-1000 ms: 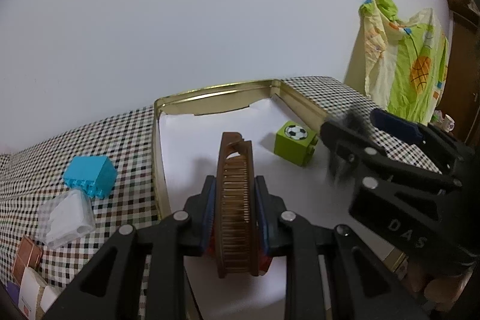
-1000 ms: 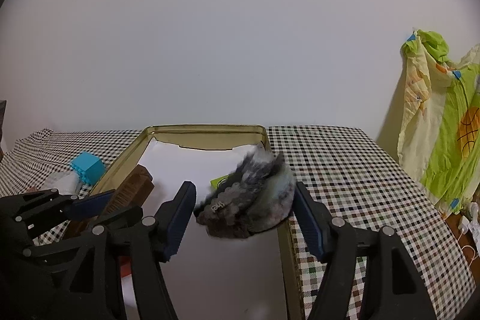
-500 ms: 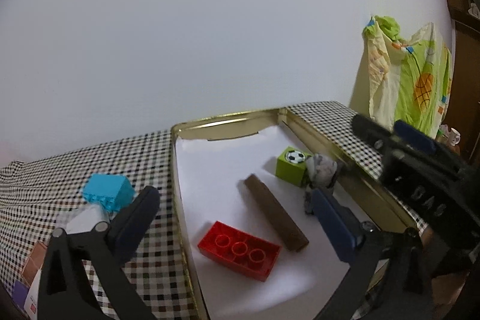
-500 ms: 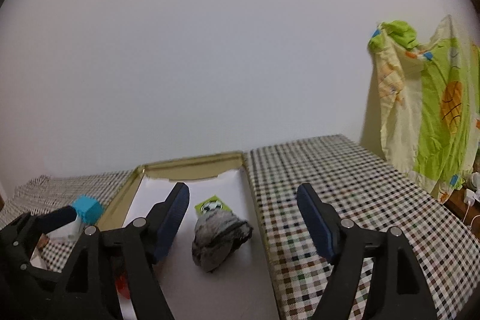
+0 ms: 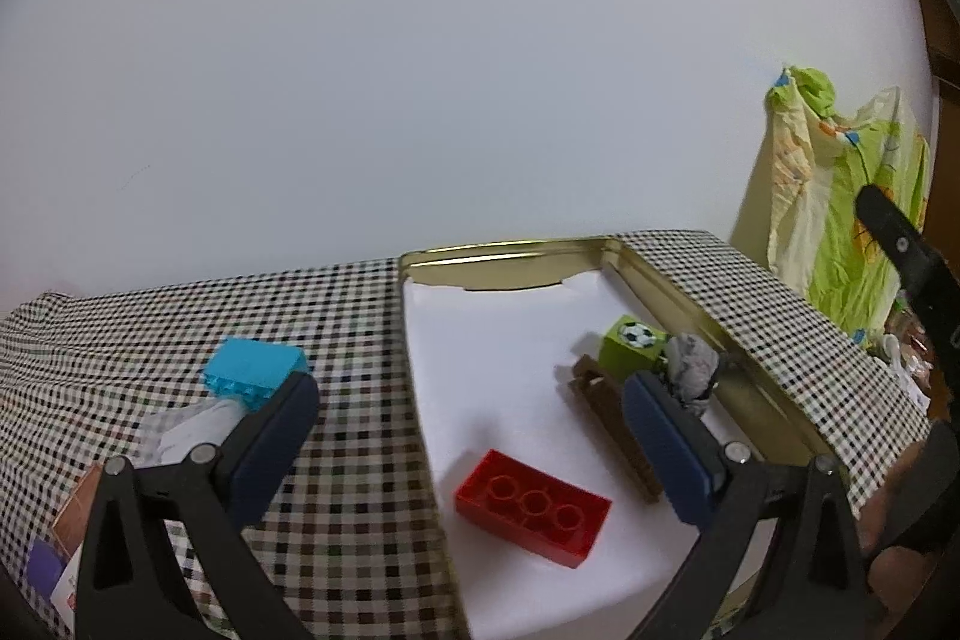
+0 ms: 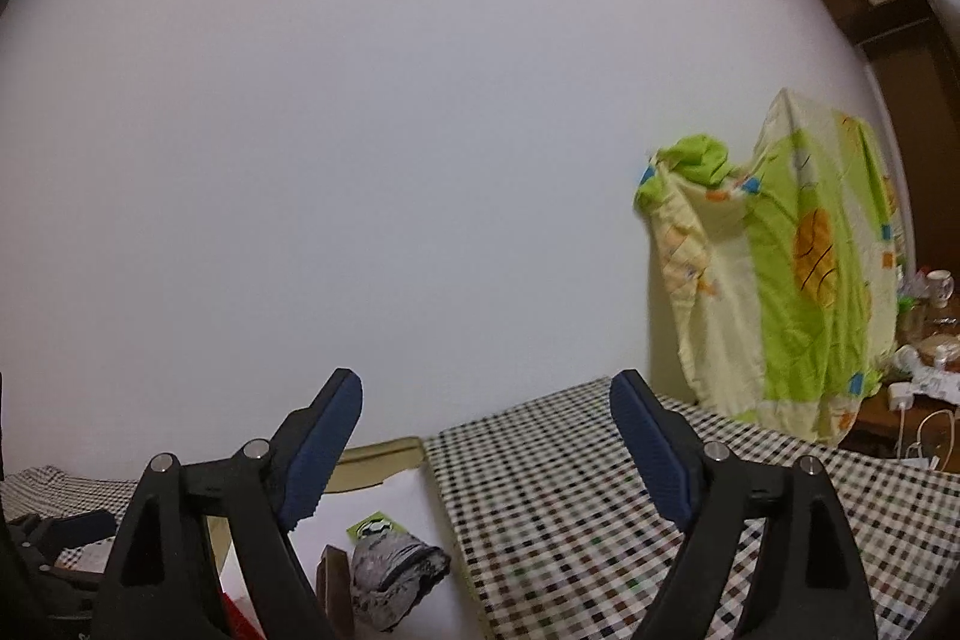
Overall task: Organize rigid objects
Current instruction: 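Move both grippers back toward the pink card case and purple block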
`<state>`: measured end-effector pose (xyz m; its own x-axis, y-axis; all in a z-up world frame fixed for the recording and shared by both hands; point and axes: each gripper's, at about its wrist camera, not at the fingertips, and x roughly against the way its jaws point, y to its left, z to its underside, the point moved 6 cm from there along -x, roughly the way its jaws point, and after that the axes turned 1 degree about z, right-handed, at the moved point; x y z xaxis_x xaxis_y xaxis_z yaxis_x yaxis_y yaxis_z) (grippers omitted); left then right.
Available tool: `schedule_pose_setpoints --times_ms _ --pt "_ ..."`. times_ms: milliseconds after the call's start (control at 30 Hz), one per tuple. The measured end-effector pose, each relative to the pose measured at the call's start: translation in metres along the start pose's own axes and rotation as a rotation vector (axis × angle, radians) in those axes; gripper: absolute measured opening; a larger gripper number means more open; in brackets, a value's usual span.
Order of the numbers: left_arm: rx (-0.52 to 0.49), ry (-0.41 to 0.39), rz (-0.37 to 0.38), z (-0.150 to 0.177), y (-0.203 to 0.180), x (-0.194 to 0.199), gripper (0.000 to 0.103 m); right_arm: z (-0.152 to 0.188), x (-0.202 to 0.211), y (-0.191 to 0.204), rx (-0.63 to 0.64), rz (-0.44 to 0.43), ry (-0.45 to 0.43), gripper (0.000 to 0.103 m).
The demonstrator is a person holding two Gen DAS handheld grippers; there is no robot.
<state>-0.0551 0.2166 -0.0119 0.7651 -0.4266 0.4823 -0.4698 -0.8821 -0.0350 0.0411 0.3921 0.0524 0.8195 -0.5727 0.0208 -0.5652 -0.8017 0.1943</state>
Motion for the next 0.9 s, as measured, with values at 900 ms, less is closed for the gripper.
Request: schedule_pose_setpoints --times_ms 900 --pt "-0.063 -0.063 -0.079 0.017 0.063 0.032 0.103 0.008 0.046 0.041 -0.007 0.043 -0.020 0.087"
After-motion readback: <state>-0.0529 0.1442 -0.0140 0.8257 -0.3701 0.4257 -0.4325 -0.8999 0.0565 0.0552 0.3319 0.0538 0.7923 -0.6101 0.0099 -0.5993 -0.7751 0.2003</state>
